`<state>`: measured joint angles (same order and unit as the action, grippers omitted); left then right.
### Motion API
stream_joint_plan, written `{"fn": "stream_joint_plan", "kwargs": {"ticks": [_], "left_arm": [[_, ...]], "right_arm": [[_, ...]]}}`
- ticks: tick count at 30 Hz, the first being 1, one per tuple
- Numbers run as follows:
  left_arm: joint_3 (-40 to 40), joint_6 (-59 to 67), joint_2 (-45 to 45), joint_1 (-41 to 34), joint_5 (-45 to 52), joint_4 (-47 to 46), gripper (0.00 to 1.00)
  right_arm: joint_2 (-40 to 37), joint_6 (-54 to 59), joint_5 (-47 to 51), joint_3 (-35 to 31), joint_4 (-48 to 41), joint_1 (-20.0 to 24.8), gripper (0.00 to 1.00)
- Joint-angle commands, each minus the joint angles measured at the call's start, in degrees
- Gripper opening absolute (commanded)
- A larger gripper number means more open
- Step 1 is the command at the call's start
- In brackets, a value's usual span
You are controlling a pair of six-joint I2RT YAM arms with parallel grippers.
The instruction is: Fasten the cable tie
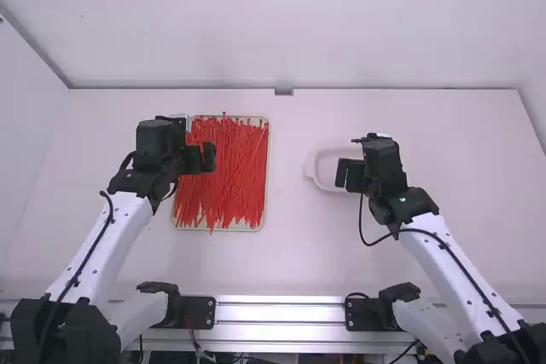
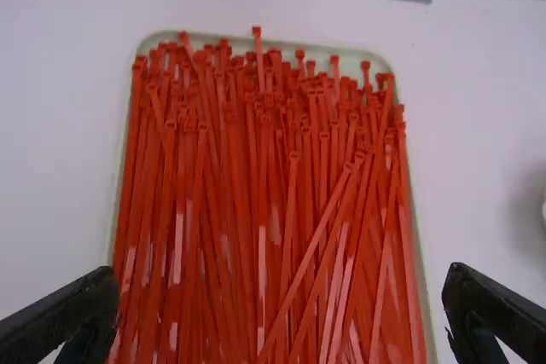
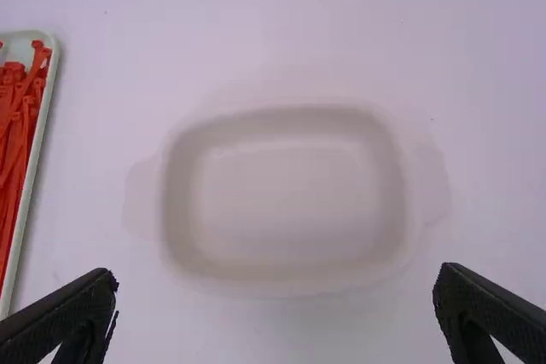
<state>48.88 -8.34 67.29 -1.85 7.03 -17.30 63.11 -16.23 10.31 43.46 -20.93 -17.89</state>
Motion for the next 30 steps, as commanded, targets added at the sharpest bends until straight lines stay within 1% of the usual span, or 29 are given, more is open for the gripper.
{"fn": "stream_joint_plan", "kwargs": {"ticks": [1,11,17,22,25,29,30], "left_arm": [[2.64,2.21,0.37,-0.44,2.62,0.46,0.99],[8.33,5.46,0.42,-0.52,2.54,0.04,0.99],[12.76,6.67,3.52,-1.09,2.03,-0.9,0.99],[20.46,6.71,11.04,-1.01,1.07,-5.27,0.99],[26.67,6.71,18.1,-0.96,0.92,-8.85,0.99],[32.63,6.67,26.1,-1.09,1.11,-11.96,0.99],[33.09,6.67,26.8,-1.22,1.14,-12.22,0.99]], "right_arm": [[0.28,0.15,0.04,2.27,0.07,-0.09,1.0],[0.26,0.15,0.07,2.27,-0.07,-0.13,1.0],[0.26,0.13,0.04,2.27,-0.11,-0.17,1.0],[0.26,0.13,0.02,2.27,-0.2,-0.15,1.0],[0.26,0.13,0.02,2.27,-0.35,-0.13,1.0],[0.26,0.13,0.02,2.27,-0.35,-0.15,0.99],[0.26,0.15,0.02,2.27,-0.35,-0.15,1.0]]}}
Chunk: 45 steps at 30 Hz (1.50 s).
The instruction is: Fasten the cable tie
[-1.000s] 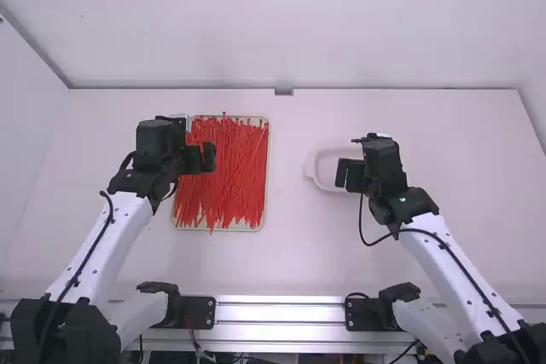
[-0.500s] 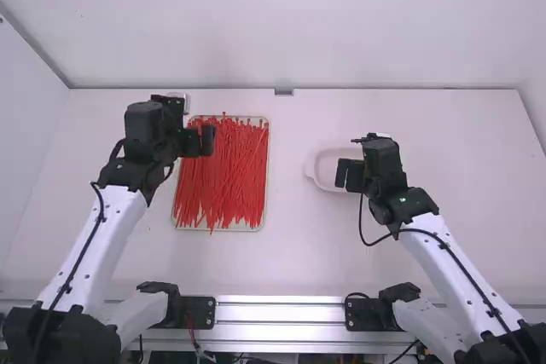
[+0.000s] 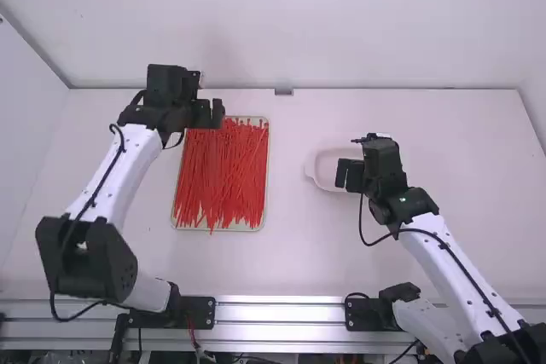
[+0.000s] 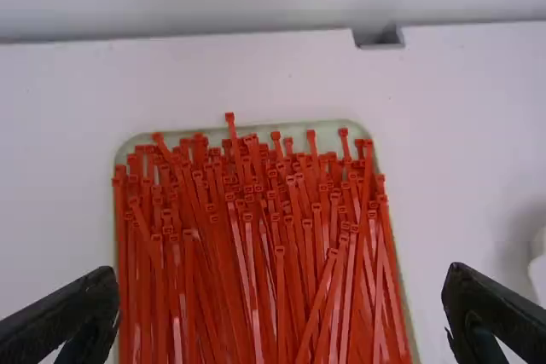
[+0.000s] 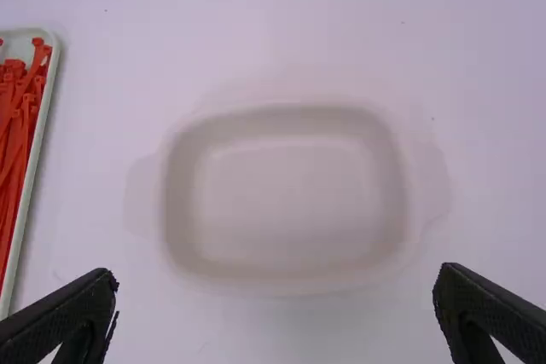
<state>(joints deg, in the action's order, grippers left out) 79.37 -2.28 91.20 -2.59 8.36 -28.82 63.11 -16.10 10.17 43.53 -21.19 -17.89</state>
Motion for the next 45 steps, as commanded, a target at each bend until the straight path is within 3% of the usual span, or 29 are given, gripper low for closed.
{"fn": "stream_joint_plan", "kwargs": {"ticks": [1,8,20,28,34,45], "left_arm": [[3.91,0.61,4.94,-0.66,-0.2,-1.4,0.99],[6.58,0.63,14.05,-0.79,3.23,-1.6,0.99],[4.85,0.2,23.3,-2.08,6.23,2.1,0.85],[-0.63,-2.08,23.78,-5.14,1.16,9.05,0.84],[-3.26,-3.06,23.78,-5.07,-0.5,10.99,0.7],[-7.23,-5.95,23.78,-5.35,-6.08,16.2,0.58]], "right_arm": [[0.26,0.02,0.17,2.19,-0.11,-0.15,1.0],[0.26,0.0,0.17,2.19,-0.09,-0.09,1.0],[0.26,0.0,0.17,2.16,-0.02,-0.09,1.0],[0.26,0.02,0.17,2.14,-0.09,-0.09,1.0],[0.26,0.0,0.17,2.14,-0.09,-0.09,1.0],[0.26,-0.02,0.2,2.14,-0.07,-0.09,1.0]]}}
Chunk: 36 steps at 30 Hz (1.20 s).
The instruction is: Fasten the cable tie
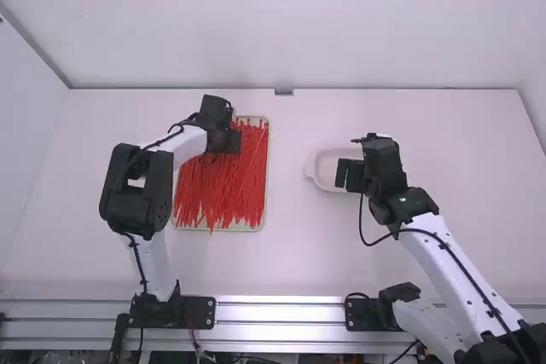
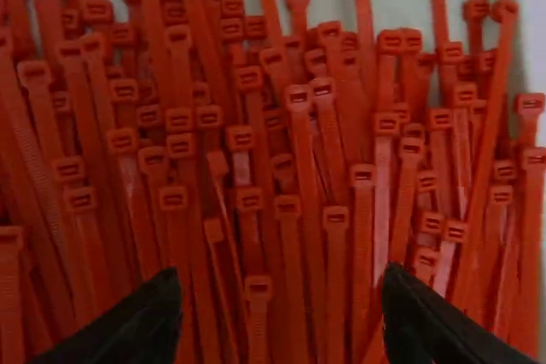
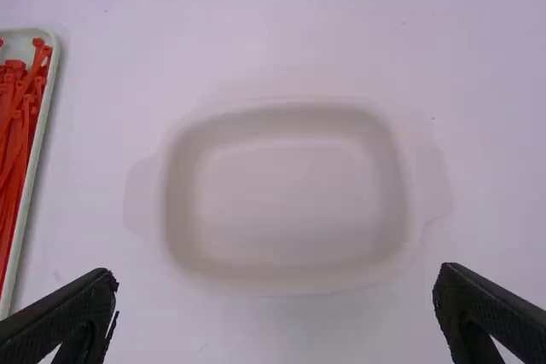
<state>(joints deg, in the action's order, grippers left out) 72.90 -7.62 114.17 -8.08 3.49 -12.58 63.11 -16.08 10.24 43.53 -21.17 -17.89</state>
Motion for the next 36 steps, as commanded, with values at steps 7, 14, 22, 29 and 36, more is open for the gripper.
{"fn": "stream_joint_plan", "kwargs": {"ticks": [7,14,22,29,36], "left_arm": [[-1.18,-2.01,0.81,0.15,-1.2,1.88,0.49],[-1.2,-2.03,0.83,0.13,-1.01,2.38,0.36],[-1.51,-2.08,1.36,0.15,-1.01,2.97,0.34],[-4.55,-3.52,1.46,0.13,-1.16,6.91,0.33],[-5.16,-3.5,1.46,0.04,-1.22,7.13,0.32]], "right_arm": [[0.26,-0.02,0.11,2.14,-0.09,-0.13,1.0],[0.26,-0.02,0.09,2.14,-0.11,-0.15,1.0],[0.26,-0.04,0.09,1.92,-0.11,-0.15,1.0],[0.26,-0.04,0.09,1.73,0.07,-0.13,1.0],[0.26,-0.44,0.09,1.73,0.11,-0.11,1.0]]}}
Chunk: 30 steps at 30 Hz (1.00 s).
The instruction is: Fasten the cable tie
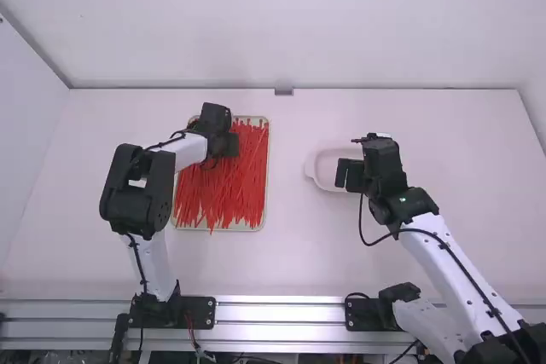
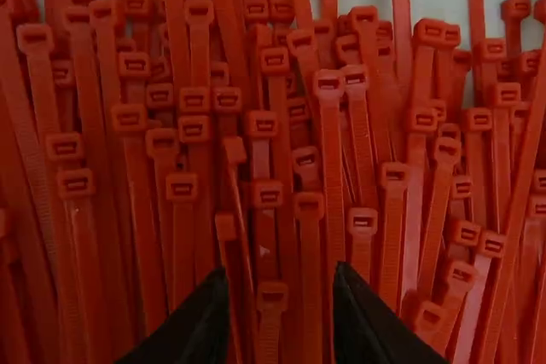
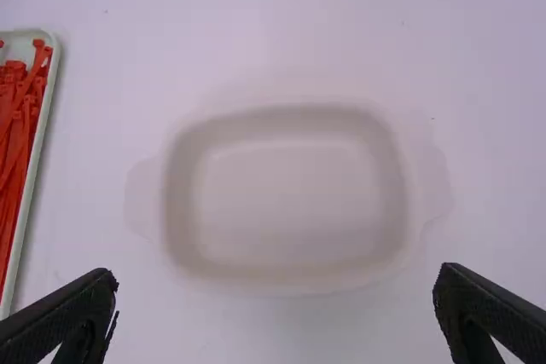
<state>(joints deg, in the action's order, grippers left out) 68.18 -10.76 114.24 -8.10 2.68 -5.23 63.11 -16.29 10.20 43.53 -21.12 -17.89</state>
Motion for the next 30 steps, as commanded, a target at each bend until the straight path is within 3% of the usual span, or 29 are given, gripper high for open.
{"fn": "stream_joint_plan", "kwargs": {"ticks": [1,15,25,30], "left_arm": [[-0.44,-0.17,1.4,0.37,-0.31,-0.26,0.31],[-0.44,-0.37,3.89,-0.04,-0.61,1.38,0.3],[0.15,-0.35,4.15,-0.07,-0.83,1.79,0.21],[3.41,-0.33,3.93,-0.07,-0.87,-2.89,0.17]], "right_arm": [[0.26,-0.2,0.13,1.73,0.07,-0.17,1.0],[0.26,-0.22,0.13,1.73,-0.15,-0.15,1.0],[0.26,-0.22,0.13,1.73,0.11,-0.13,0.99],[0.26,-0.2,0.17,1.73,0.31,-0.15,1.0]]}}
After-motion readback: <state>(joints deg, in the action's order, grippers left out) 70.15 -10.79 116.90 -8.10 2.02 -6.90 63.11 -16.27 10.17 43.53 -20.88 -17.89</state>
